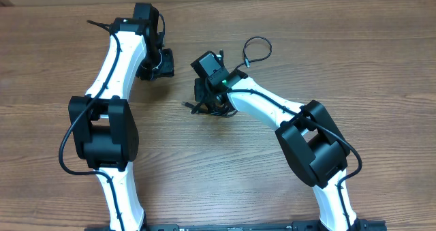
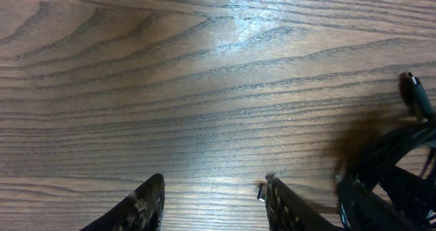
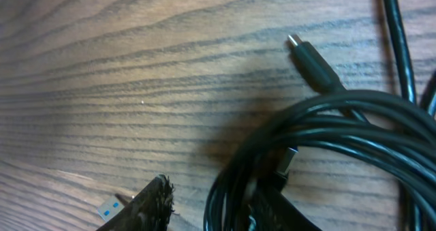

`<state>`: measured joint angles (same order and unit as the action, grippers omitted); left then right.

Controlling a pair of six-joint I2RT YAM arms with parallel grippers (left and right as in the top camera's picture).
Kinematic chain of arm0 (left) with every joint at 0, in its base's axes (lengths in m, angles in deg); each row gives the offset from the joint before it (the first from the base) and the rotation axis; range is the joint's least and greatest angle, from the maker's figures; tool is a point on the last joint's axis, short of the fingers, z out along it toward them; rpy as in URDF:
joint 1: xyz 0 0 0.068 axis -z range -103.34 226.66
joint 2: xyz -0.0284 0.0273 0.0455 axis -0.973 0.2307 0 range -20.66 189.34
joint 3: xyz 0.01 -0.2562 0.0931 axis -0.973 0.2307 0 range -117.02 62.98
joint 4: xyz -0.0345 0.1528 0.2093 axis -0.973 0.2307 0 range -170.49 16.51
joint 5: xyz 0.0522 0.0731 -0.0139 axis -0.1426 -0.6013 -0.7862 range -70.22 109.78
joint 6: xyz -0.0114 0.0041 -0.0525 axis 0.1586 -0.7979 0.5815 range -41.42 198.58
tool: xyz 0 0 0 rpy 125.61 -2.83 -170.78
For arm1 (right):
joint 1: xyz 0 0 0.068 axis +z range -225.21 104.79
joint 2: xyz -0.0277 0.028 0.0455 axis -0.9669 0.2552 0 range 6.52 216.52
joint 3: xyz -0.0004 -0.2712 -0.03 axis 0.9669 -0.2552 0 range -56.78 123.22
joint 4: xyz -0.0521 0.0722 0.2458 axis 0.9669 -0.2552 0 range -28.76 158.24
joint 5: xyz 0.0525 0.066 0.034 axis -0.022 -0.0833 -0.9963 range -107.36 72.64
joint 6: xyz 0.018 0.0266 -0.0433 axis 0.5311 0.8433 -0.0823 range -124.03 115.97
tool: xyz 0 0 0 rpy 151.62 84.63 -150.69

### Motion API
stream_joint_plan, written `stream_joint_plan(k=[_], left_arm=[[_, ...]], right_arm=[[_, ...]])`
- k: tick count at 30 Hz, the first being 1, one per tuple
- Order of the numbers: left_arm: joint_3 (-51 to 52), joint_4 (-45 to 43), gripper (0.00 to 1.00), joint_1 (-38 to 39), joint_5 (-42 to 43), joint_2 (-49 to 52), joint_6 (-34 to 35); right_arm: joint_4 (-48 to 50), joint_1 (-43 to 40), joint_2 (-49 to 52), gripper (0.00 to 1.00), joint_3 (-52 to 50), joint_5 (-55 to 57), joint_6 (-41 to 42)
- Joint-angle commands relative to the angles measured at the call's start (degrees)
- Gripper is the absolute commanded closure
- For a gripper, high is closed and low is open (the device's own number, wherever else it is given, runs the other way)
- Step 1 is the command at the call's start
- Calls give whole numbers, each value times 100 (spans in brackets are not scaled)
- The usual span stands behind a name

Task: Untangle cables

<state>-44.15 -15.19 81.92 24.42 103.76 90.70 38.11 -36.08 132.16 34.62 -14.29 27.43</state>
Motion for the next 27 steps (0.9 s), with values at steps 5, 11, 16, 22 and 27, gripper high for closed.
stream_joint_plan(k=[5, 11, 16, 22, 27], left_arm=[[52, -22, 51, 61, -11, 96, 127], [55, -39, 50, 120, -15, 96, 125], [55, -15, 43, 153, -15, 96, 122], [52, -2, 44, 153, -20, 96, 118], [52, 151, 47, 153, 105, 96, -31]], right_arm=[[94, -2, 240, 62, 50, 72, 28], [90, 13, 243, 62, 48, 70, 28], [96, 4, 219, 81, 57, -168, 28], [111, -232, -72, 96, 61, -820, 28], [140, -586, -260, 96, 61, -1904, 28]])
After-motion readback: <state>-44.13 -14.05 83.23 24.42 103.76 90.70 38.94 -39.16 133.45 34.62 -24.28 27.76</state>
